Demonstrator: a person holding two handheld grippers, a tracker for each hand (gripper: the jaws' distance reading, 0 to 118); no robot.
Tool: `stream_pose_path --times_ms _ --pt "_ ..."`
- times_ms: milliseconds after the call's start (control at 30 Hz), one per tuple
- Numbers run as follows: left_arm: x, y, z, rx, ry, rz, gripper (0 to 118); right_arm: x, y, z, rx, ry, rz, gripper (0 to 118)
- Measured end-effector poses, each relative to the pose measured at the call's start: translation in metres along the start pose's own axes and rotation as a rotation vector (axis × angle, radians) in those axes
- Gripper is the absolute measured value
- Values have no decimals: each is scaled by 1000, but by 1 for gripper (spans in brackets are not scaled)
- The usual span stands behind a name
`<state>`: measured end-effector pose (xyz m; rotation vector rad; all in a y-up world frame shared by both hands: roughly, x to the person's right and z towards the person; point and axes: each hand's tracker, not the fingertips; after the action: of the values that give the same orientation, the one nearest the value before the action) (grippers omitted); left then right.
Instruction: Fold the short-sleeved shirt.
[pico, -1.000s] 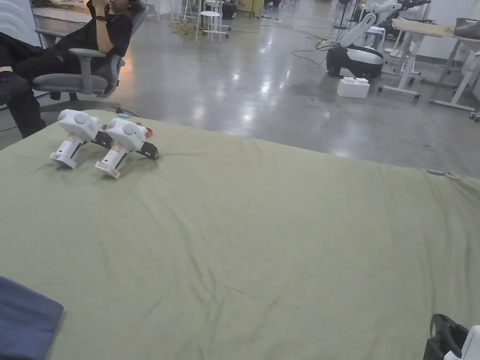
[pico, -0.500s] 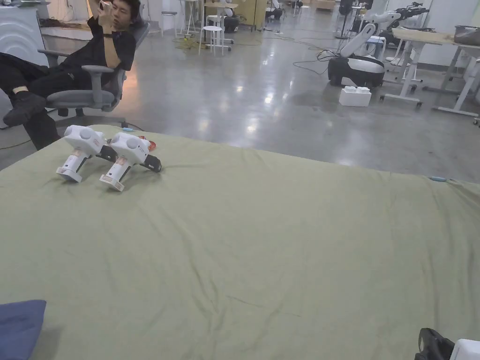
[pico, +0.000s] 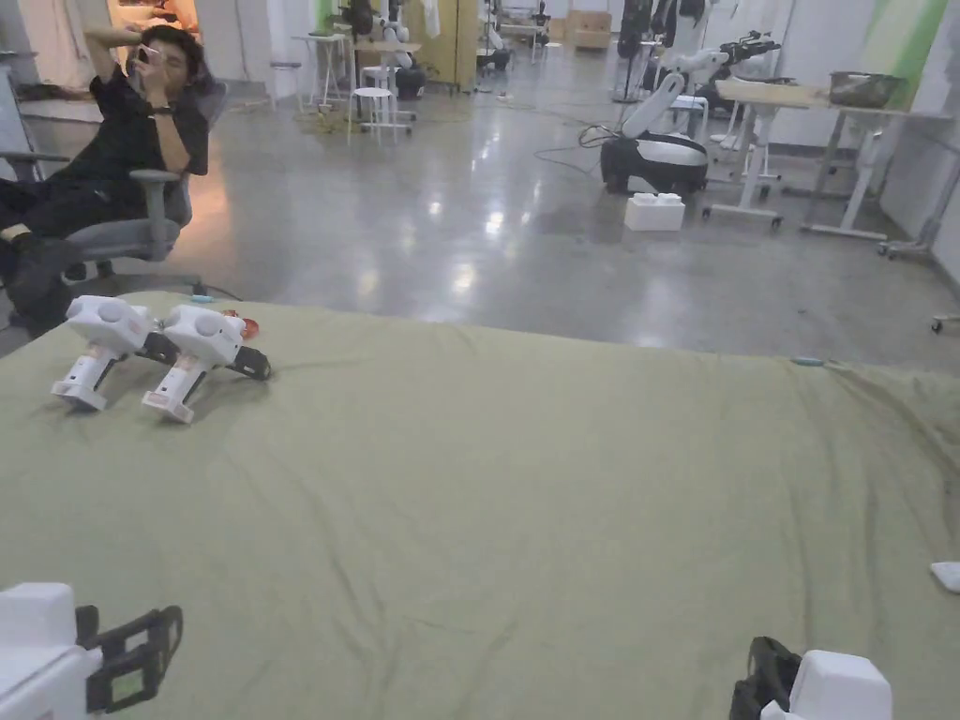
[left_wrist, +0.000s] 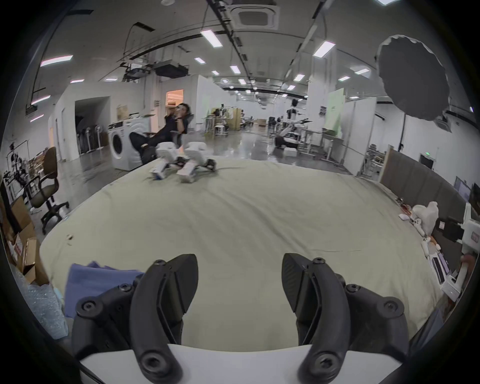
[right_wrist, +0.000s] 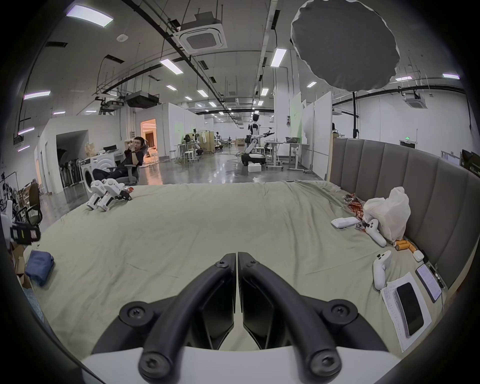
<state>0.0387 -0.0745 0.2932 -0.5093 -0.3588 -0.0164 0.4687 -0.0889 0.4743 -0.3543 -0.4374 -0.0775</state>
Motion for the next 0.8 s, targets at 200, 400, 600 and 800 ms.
stream_pose_path --times_ms 200,400,600,800 --pt "88 -1 -23 168 13 -103 51 -6 15 -1 45 -20 -12 1" --pt "144 0 -18 260 16 -143 15 -9 32 2 88 -44 -19 1" --pt "154 9 -16 294 34 -131 0 -17 45 4 119 -50 1 1" --pt "158 15 -4 308 25 -114 0 -16 42 8 133 -48 -41 1"
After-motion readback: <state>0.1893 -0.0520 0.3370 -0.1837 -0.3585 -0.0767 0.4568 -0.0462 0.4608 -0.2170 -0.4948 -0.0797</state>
